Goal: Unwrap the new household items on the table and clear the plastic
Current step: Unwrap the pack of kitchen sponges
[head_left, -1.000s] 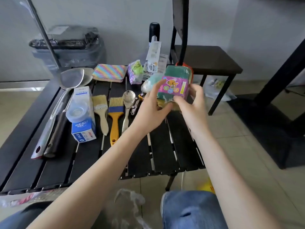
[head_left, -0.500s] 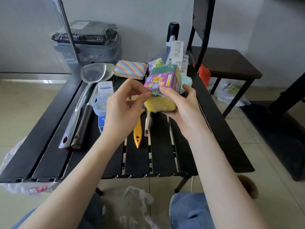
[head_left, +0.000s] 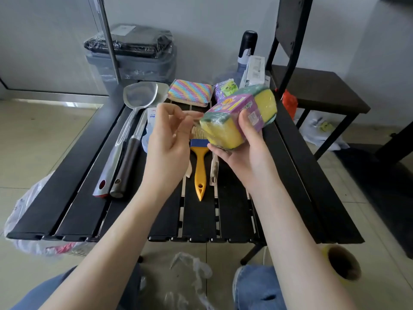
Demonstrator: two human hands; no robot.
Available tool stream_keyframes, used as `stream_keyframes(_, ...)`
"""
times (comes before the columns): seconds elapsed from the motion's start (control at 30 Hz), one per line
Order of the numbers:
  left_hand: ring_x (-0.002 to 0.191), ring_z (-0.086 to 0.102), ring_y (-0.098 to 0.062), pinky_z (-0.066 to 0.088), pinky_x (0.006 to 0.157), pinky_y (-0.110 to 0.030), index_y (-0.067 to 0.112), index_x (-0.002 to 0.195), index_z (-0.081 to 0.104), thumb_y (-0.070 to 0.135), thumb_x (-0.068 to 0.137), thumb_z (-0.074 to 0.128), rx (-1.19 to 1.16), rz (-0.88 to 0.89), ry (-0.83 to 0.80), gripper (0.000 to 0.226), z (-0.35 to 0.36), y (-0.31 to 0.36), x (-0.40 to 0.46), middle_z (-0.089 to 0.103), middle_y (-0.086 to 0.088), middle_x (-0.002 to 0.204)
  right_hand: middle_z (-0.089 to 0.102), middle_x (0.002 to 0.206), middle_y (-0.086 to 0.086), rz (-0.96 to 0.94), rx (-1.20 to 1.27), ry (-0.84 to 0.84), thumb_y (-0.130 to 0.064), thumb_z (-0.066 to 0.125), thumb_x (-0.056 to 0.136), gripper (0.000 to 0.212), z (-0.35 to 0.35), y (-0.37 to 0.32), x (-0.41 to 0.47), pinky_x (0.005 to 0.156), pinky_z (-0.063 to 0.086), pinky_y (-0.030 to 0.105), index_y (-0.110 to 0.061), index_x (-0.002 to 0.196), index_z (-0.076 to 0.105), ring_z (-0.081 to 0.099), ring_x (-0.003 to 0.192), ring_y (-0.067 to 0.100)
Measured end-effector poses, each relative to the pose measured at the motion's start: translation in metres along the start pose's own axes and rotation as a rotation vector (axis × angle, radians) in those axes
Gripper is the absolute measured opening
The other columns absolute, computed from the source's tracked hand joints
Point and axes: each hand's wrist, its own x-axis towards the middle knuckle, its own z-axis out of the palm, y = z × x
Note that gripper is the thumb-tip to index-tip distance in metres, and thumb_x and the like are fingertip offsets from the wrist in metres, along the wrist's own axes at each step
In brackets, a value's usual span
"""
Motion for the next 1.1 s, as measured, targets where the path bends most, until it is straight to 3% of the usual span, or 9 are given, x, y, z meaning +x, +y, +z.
stream_keyframes(0.13,0.094,0.07,-0.013,0.051,0.078,-0.021,0.016,0.088,0.031,0.003,0.103,0.03,-0.148,-0.086,0.006,0.02,0.002,0.005,-0.001,0.071,-0.005,0.093,0.049,0.14,0.002,-0.098,-0.035,0.05,-0.031,0.074,0.072,0.087,0.001,-0.003,-0.001,0.095,0.051,0.053,-0.03,0.147,0.029,0.057,0.12,0.025)
stream_keyframes(0.23,0.092,0.07,-0.016,0.051,0.077,-0.022,0.016,0.09,0.032,0.004,0.103,0.03,-0.171,-0.055,-0.022,0.018,0.001,0.01,-0.003,0.073,-0.001,0.084,0.052,0.136,-0.001,-0.16,-0.039,0.073,-0.025,0.07,0.08,0.077,0.0,-0.006,0.0,0.097,0.049,0.055,-0.03,0.146,0.03,0.057,0.12,0.024)
stream_keyframes(0.4,0.066,0.069,-0.017,0.04,0.053,-0.008,0.018,0.088,0.034,0.005,0.102,0.035,-0.091,-0.095,0.033,0.02,0.002,0.017,-0.004,0.068,-0.005,0.077,0.053,0.133,-0.002,-0.231,-0.153,0.104,-0.023,0.07,0.082,0.079,0.003,-0.005,-0.003,0.096,0.051,0.049,-0.028,0.148,0.026,0.058,0.118,0.019)
stream_keyframes(0.53,0.064,0.062,-0.013,0.038,0.047,-0.006,0.014,0.094,0.049,0.018,0.1,0.047,-0.087,-0.24,0.011,0.006,0.005,0.025,0.0,0.063,-0.006,0.075,0.055,0.132,-0.005,-0.245,-0.234,0.102,-0.024,0.073,0.077,0.084,0.003,-0.006,-0.006,0.103,0.046,0.049,-0.029,0.147,0.027,0.057,0.119,0.016)
stream_keyframes(0.63,0.059,0.062,-0.002,0.039,0.051,-0.006,0.018,0.091,0.066,0.034,0.093,0.057,0.084,-0.272,-0.063,0.019,0.004,0.023,0.003,0.064,-0.007,0.067,0.059,0.119,-0.008,-0.26,-0.284,0.086,-0.025,0.072,0.067,0.088,0.0,-0.01,-0.008,0.083,0.058,0.031,-0.024,0.145,0.032,0.063,0.104,0.01)
stream_keyframes(0.7,0.059,0.063,0.001,0.04,0.052,-0.005,0.017,0.087,0.071,0.035,0.09,0.061,0.13,-0.288,-0.074,0.021,0.004,0.022,0.004,0.066,-0.014,0.072,0.06,0.113,-0.008,-0.271,-0.316,0.072,-0.023,0.071,0.067,0.085,-0.001,-0.011,-0.009,0.069,0.057,0.021,-0.02,0.143,0.034,0.064,0.098,0.008)
stream_keyframes(0.83,0.059,0.064,-0.001,0.041,0.051,-0.006,0.015,0.077,0.064,0.023,0.092,0.06,-0.021,-0.26,0.027,0.018,0.003,0.024,0.006,0.065,0.003,0.066,0.062,0.118,-0.003,-0.267,-0.318,-0.008,-0.019,0.072,0.068,0.074,-0.008,-0.014,-0.008,0.083,0.057,0.028,-0.019,0.135,0.041,0.065,0.107,0.012)
stream_keyframes(1.0,0.088,0.066,-0.008,0.049,0.079,-0.02,0.012,0.085,0.06,0.017,0.099,0.049,-0.168,-0.14,-0.016,0.018,0.005,0.022,0.002,0.07,0.005,0.09,0.061,0.123,-0.001,-0.333,-0.343,0.005,-0.011,0.077,0.072,0.077,-0.017,-0.019,-0.002,0.089,0.055,0.033,-0.018,0.138,0.038,0.062,0.115,0.016)
stream_keyframes(1.1,0.082,0.069,-0.01,0.047,0.066,-0.017,0.014,0.078,0.05,0.017,0.1,0.045,-0.226,-0.261,-0.034,0.023,0.007,0.026,0.005,0.073,0.005,0.082,0.06,0.126,-0.003,-0.381,-0.451,0.044,-0.019,0.084,0.066,0.091,-0.019,-0.017,0.002,0.088,0.055,0.03,-0.02,0.142,0.034,0.062,0.114,0.01)
